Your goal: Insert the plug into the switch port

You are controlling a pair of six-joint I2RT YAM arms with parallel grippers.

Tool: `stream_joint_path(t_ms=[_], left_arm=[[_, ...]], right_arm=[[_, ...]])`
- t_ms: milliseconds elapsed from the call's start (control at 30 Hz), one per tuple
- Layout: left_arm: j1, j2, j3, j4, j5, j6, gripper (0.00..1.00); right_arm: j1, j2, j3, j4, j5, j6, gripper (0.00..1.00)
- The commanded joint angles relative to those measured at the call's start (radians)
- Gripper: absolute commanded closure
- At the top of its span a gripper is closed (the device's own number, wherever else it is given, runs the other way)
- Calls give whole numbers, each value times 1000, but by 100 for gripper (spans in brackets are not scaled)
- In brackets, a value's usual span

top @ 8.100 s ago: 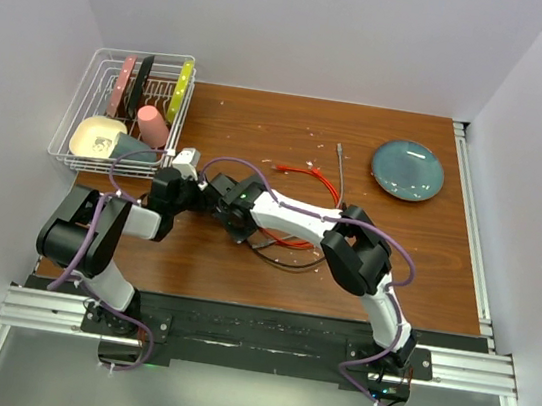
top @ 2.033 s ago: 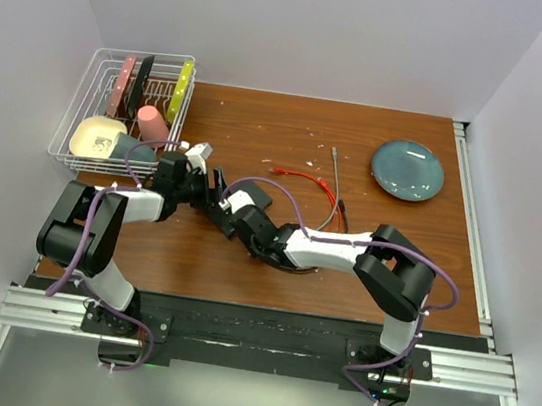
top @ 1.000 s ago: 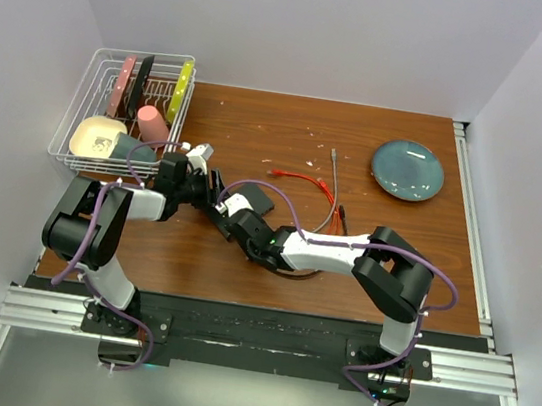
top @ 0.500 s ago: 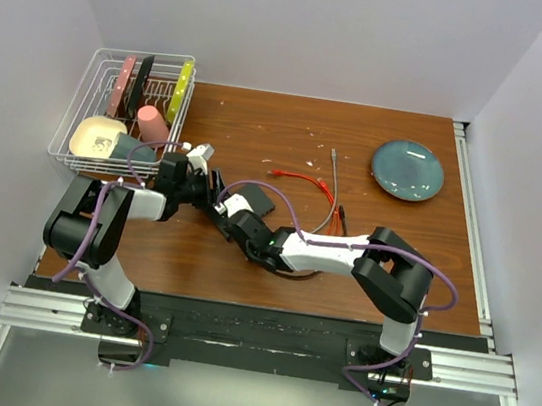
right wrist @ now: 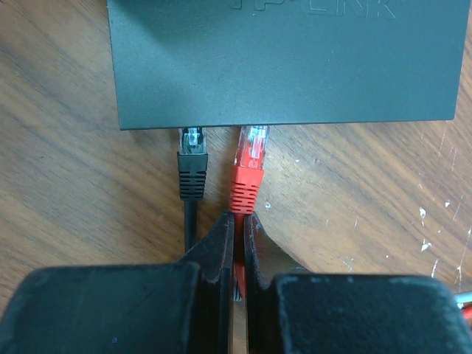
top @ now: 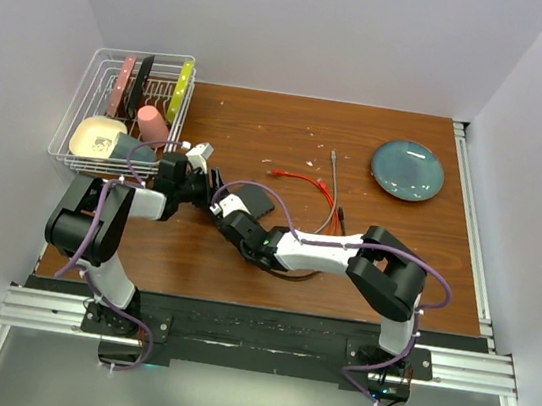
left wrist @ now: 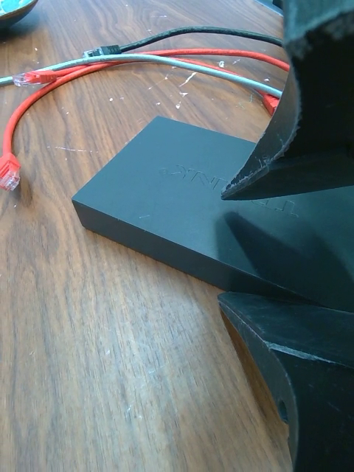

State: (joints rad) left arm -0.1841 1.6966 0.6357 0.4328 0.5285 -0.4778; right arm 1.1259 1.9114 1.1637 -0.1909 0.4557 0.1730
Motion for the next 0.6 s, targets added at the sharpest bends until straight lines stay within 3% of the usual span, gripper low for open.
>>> stream_joint_path(t_ms=[0,567], left_arm=[[-3,20,13,-9,57,16,43],[-5,41,35,-55,143,103,47]], right_arm=[[2,20,47,61,17,-7,100],[3,-26,-22,151,34,-153,100]])
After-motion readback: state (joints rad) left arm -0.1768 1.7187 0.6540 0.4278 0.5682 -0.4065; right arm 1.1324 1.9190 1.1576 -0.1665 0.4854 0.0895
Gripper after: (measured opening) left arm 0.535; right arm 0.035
